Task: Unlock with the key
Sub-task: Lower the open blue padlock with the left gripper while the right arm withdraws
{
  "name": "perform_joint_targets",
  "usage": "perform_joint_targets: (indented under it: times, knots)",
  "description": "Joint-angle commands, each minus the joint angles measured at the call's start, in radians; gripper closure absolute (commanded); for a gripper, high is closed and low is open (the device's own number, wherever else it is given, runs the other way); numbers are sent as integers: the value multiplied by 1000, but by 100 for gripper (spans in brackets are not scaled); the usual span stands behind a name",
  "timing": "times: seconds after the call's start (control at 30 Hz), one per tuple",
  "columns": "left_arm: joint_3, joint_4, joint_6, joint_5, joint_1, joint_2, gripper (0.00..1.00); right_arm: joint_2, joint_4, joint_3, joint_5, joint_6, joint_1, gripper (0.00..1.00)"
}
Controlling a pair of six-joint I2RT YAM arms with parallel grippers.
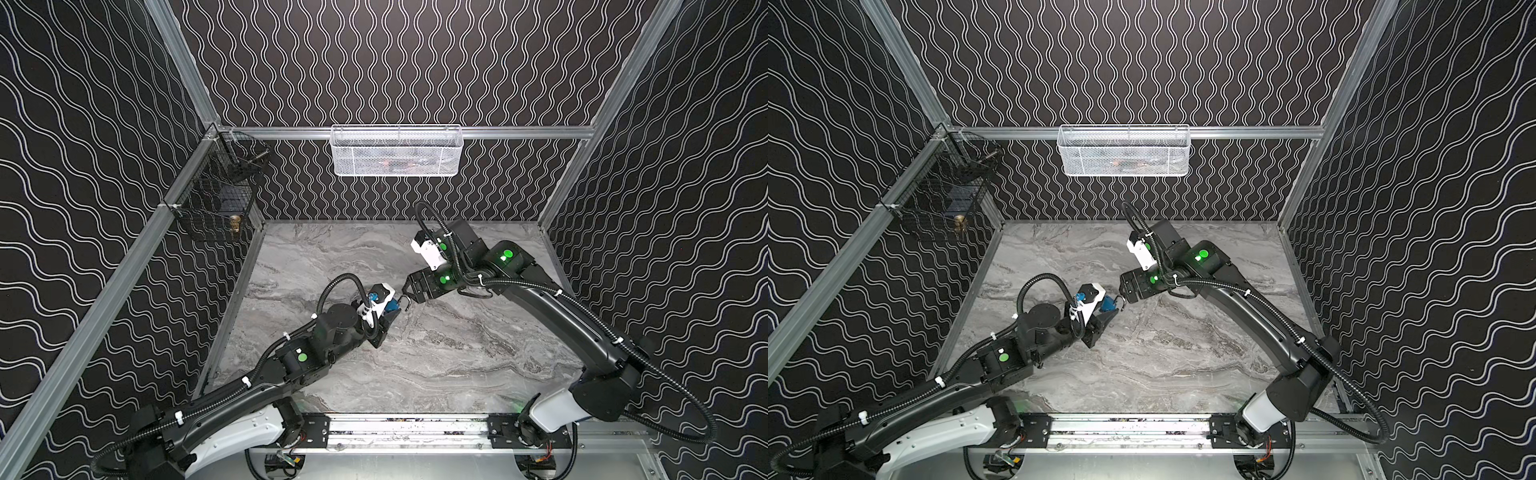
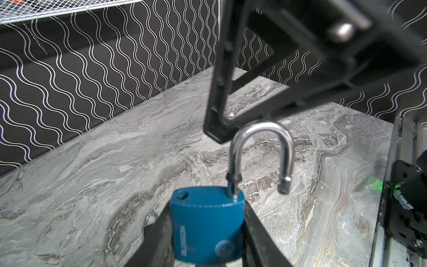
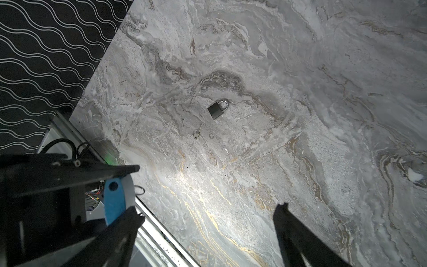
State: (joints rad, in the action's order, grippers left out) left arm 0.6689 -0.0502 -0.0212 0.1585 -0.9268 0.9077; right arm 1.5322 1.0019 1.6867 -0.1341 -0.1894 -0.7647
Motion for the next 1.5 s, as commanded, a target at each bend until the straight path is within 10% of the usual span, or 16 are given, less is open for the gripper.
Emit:
perform_joint_targets:
  times: [0.0, 0.23, 0.53, 1.0, 1.47]
  knots:
    - [7, -65, -1, 26, 2, 9, 100, -24, -10, -24, -12, 17, 6, 7]
    - [35, -1, -76, 137, 1, 25, 100, -97, -45, -108, 77, -51, 69, 6]
    - [225, 562, -452, 362, 13, 145, 100, -238, -197, -336, 113, -139, 77, 5]
    - [134, 840, -690, 166, 146, 220, 100, -270, -414, -593, 50, -326, 8, 8]
    - [-6, 711, -707, -26, 222, 320, 100, -248, -550, -710, 31, -422, -36, 8]
